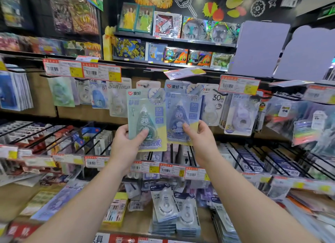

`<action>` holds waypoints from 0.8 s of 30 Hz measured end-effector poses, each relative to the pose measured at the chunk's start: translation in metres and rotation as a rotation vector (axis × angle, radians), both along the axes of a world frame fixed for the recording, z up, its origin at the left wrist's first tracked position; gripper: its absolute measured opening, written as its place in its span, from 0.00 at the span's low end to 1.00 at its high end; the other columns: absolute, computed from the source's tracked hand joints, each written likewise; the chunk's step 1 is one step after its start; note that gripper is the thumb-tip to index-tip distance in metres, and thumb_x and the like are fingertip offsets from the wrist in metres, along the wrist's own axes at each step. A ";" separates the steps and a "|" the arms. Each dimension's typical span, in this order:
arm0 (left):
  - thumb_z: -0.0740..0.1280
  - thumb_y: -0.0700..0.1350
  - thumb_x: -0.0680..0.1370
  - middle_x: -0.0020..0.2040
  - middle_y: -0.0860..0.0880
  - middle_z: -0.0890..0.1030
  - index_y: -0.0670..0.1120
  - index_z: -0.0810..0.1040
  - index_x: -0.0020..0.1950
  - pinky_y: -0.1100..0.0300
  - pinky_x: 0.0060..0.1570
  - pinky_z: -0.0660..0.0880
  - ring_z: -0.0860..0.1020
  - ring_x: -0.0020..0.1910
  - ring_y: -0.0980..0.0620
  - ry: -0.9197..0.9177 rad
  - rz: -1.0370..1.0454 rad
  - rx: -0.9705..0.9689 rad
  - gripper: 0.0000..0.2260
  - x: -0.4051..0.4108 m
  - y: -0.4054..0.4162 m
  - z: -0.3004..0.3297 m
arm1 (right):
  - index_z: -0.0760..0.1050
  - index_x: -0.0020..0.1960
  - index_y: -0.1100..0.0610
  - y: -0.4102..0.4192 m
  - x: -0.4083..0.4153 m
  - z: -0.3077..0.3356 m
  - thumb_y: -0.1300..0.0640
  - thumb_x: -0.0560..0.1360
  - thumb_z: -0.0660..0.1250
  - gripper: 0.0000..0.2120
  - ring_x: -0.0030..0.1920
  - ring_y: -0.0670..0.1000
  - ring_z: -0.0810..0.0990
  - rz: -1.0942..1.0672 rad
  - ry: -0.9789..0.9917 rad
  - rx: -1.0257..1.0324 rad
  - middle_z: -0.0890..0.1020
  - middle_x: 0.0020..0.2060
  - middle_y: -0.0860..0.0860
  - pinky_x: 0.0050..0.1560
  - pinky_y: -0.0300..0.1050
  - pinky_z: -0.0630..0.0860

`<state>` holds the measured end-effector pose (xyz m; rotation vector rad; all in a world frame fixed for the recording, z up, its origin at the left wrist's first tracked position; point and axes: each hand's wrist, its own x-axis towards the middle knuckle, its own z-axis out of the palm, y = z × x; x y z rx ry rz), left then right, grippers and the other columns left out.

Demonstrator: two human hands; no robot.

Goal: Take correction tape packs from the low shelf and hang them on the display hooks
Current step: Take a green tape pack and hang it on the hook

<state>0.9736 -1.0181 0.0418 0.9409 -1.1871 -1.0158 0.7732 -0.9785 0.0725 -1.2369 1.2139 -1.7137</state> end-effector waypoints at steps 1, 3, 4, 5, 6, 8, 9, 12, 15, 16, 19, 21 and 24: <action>0.75 0.49 0.74 0.55 0.50 0.83 0.46 0.73 0.65 0.55 0.53 0.78 0.82 0.54 0.53 0.003 -0.003 -0.005 0.22 -0.002 0.001 0.001 | 0.76 0.58 0.57 0.000 -0.001 0.000 0.58 0.77 0.70 0.11 0.50 0.45 0.83 -0.001 -0.010 -0.002 0.85 0.52 0.50 0.47 0.36 0.76; 0.75 0.48 0.75 0.55 0.51 0.83 0.47 0.72 0.64 0.56 0.52 0.77 0.82 0.53 0.54 0.004 -0.023 -0.013 0.21 -0.008 0.003 0.003 | 0.76 0.57 0.56 0.002 -0.006 -0.001 0.59 0.77 0.70 0.10 0.49 0.44 0.84 -0.002 -0.038 -0.012 0.85 0.51 0.49 0.45 0.34 0.77; 0.75 0.47 0.75 0.54 0.51 0.84 0.48 0.72 0.63 0.57 0.51 0.77 0.83 0.53 0.54 0.007 -0.039 -0.018 0.20 -0.011 0.004 0.004 | 0.76 0.57 0.56 0.003 -0.008 -0.002 0.60 0.77 0.70 0.09 0.47 0.43 0.84 -0.004 -0.053 -0.018 0.85 0.50 0.49 0.43 0.32 0.77; 0.74 0.46 0.75 0.54 0.50 0.84 0.48 0.73 0.62 0.58 0.50 0.77 0.83 0.52 0.54 0.011 -0.054 -0.022 0.19 -0.015 0.005 0.004 | 0.76 0.57 0.57 0.004 -0.012 -0.003 0.61 0.77 0.70 0.09 0.45 0.42 0.84 -0.008 -0.068 -0.020 0.85 0.49 0.49 0.41 0.31 0.77; 0.74 0.45 0.75 0.53 0.50 0.84 0.49 0.73 0.61 0.59 0.49 0.77 0.83 0.51 0.55 0.015 -0.067 -0.023 0.18 -0.019 0.006 0.005 | 0.76 0.58 0.58 0.005 -0.015 -0.004 0.61 0.77 0.70 0.10 0.44 0.41 0.84 -0.013 -0.078 -0.019 0.85 0.49 0.49 0.39 0.30 0.76; 0.74 0.45 0.75 0.53 0.50 0.84 0.48 0.72 0.61 0.61 0.48 0.76 0.83 0.50 0.56 0.019 -0.083 -0.026 0.18 -0.026 0.007 0.005 | 0.75 0.59 0.59 0.007 -0.021 -0.006 0.62 0.77 0.69 0.11 0.44 0.41 0.84 -0.020 -0.078 -0.015 0.85 0.49 0.50 0.39 0.30 0.76; 0.74 0.45 0.75 0.53 0.50 0.84 0.47 0.72 0.62 0.62 0.47 0.76 0.83 0.50 0.56 0.022 -0.089 -0.028 0.18 -0.029 0.008 0.005 | 0.75 0.59 0.59 0.008 -0.023 -0.006 0.62 0.77 0.69 0.11 0.44 0.41 0.84 -0.021 -0.073 -0.015 0.85 0.48 0.50 0.39 0.31 0.77; 0.74 0.44 0.75 0.54 0.49 0.84 0.46 0.71 0.64 0.60 0.50 0.76 0.83 0.52 0.55 0.055 -0.090 -0.030 0.21 -0.034 0.009 0.001 | 0.75 0.58 0.60 0.008 -0.025 -0.004 0.62 0.77 0.70 0.11 0.43 0.42 0.84 -0.015 -0.056 -0.023 0.85 0.48 0.50 0.40 0.31 0.77; 0.74 0.44 0.75 0.54 0.49 0.83 0.46 0.71 0.63 0.61 0.49 0.76 0.83 0.52 0.54 0.075 -0.073 -0.039 0.19 -0.032 0.009 0.000 | 0.76 0.57 0.58 0.004 -0.021 -0.001 0.60 0.76 0.71 0.11 0.47 0.46 0.83 -0.007 -0.018 -0.016 0.85 0.49 0.52 0.46 0.37 0.77; 0.73 0.44 0.75 0.54 0.50 0.84 0.46 0.71 0.62 0.61 0.49 0.76 0.83 0.52 0.54 0.084 -0.069 -0.039 0.18 -0.031 0.009 0.001 | 0.76 0.57 0.57 0.003 -0.019 -0.001 0.59 0.76 0.71 0.10 0.48 0.48 0.83 -0.005 -0.007 -0.011 0.85 0.50 0.53 0.48 0.38 0.77; 0.73 0.42 0.76 0.52 0.51 0.84 0.46 0.72 0.61 0.62 0.48 0.76 0.83 0.49 0.57 0.107 -0.051 -0.039 0.17 -0.025 0.010 0.003 | 0.76 0.56 0.56 -0.001 -0.012 -0.001 0.58 0.76 0.71 0.10 0.49 0.48 0.83 0.011 0.000 0.000 0.85 0.50 0.52 0.50 0.40 0.77; 0.73 0.42 0.76 0.51 0.52 0.84 0.46 0.72 0.62 0.63 0.47 0.76 0.83 0.47 0.58 0.115 -0.037 -0.037 0.17 -0.021 0.010 0.003 | 0.76 0.56 0.57 -0.002 -0.009 -0.002 0.58 0.76 0.71 0.10 0.50 0.50 0.82 0.008 0.002 0.009 0.85 0.51 0.52 0.52 0.42 0.77; 0.73 0.42 0.76 0.51 0.51 0.84 0.46 0.72 0.61 0.61 0.48 0.76 0.83 0.48 0.57 0.124 -0.031 -0.028 0.16 -0.018 0.009 0.002 | 0.76 0.53 0.55 -0.002 -0.006 -0.002 0.58 0.77 0.71 0.06 0.48 0.49 0.81 -0.007 0.004 0.017 0.84 0.50 0.52 0.53 0.45 0.76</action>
